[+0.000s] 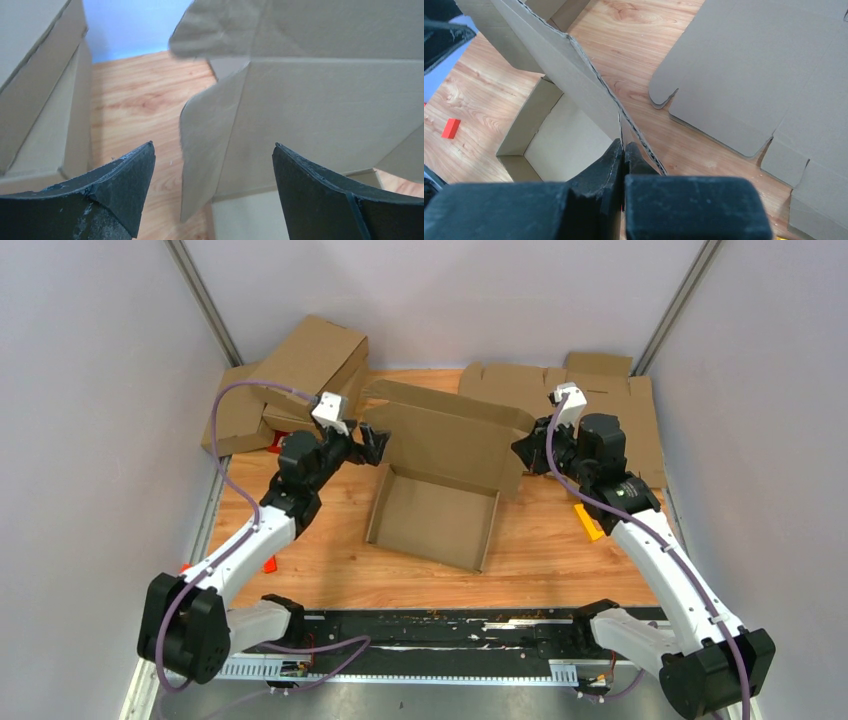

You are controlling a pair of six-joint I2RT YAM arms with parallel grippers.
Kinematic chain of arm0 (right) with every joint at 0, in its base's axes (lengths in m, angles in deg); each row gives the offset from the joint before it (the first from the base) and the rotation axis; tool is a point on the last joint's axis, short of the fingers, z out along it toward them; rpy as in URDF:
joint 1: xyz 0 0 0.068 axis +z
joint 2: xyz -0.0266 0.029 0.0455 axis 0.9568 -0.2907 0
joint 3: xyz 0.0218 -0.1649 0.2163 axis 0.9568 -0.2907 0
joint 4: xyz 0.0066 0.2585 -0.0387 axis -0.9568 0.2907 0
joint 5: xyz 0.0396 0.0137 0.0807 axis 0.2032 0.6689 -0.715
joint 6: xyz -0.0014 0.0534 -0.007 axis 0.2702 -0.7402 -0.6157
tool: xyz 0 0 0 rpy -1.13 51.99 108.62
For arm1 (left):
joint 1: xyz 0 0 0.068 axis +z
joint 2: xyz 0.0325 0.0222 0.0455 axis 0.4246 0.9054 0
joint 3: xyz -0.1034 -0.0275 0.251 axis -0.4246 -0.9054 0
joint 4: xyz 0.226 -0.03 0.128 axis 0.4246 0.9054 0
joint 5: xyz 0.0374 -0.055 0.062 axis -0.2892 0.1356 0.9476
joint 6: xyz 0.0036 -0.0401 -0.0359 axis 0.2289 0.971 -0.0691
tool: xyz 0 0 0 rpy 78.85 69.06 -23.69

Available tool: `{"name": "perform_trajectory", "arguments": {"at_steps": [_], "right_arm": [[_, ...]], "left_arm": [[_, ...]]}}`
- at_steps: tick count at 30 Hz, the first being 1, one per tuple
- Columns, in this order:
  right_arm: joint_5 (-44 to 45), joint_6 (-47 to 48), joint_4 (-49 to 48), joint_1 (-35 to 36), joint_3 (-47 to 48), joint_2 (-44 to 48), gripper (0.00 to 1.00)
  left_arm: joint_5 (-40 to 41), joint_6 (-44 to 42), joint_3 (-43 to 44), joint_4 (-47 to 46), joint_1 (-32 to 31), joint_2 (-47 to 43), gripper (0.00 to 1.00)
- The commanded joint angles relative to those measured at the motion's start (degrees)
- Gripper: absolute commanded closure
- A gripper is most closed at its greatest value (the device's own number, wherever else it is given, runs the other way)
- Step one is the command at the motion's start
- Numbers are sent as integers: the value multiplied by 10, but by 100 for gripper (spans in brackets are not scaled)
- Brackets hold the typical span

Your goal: Fold the paper box

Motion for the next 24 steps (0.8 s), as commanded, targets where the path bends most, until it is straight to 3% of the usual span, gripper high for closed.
{"name": "perform_trajectory", "arguments": {"at_steps": [1, 3, 5, 10, 13, 20, 24], "right_arm": [[-22, 4, -19, 2, 17, -3, 100], [-23, 3, -19, 3, 18, -4, 100], [-22, 4, -18, 3, 19, -3, 100], [-20, 4, -16, 3, 21, -4, 100], [-21, -1, -19, 3, 23, -8, 100], [-2, -17, -34, 11, 64, -40, 100], [77, -33, -46, 36, 99, -64, 100]], "left_arm": [[-62, -31, 84, 18, 1, 40, 9], [-62, -32, 109, 32, 1, 57, 14], [-68, -37, 131, 50, 1, 70, 27], [-79, -50, 171, 102, 1, 89, 68], [-78, -51, 172, 114, 0, 84, 99], [-42, -64, 168, 120, -15, 42, 100], [-3, -70, 157, 92, -35, 18, 100]]}}
